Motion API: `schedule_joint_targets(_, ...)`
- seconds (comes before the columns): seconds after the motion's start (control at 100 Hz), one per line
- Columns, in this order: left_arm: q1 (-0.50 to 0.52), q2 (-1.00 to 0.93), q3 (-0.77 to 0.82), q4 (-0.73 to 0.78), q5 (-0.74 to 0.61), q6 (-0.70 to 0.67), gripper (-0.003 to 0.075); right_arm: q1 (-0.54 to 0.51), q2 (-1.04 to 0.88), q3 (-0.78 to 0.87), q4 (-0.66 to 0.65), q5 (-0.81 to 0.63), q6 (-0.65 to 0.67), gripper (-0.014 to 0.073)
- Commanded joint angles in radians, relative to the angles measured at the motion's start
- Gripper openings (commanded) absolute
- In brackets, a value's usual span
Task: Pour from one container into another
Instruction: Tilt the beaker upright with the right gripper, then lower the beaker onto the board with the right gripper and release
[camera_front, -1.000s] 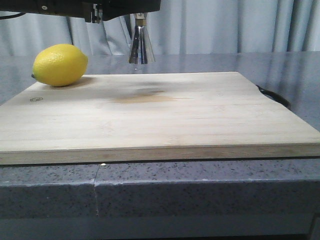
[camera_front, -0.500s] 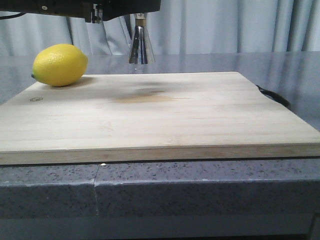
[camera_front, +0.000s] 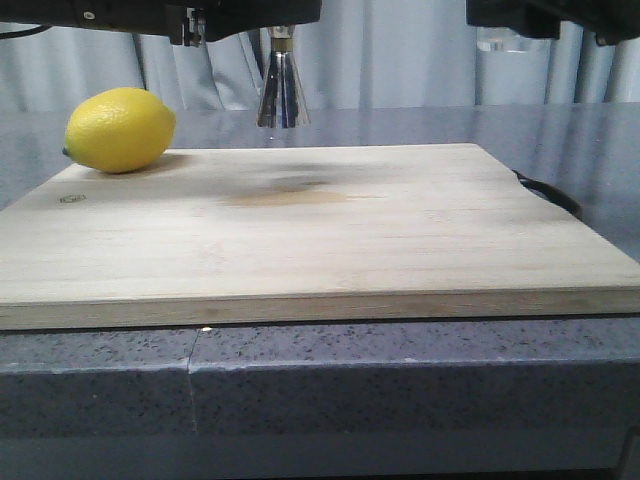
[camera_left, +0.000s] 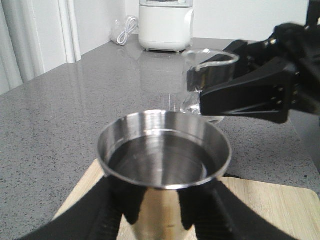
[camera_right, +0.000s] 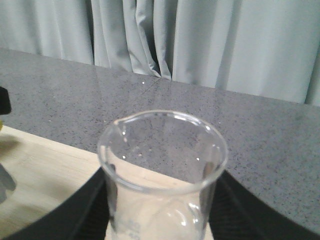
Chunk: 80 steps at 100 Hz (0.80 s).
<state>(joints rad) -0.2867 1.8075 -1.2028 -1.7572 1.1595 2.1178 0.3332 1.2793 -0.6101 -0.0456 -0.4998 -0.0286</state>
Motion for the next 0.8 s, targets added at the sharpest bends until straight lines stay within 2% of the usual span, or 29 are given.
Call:
schedule_joint_targets(0.0,-0.007,-0.055,-0.033,-0.106,0.079,-0.007,0.0242,-0.007,0.016,-0.022,0.004,-0.129,0.004,0.0293)
schedule_joint_targets(0.34,-0.007,-0.055,-0.033,-0.106,0.079,-0.007,0.0242,-0.007,0.223,-0.022,0.008,-0.363,0.004,0.0293)
schedule_joint_targets(0.79,-0.007,-0.055,-0.033,-0.106,0.079,-0.007,0.0242,-0.007,0.354,-0.087,0.008,-0.294,0.004,0.0293)
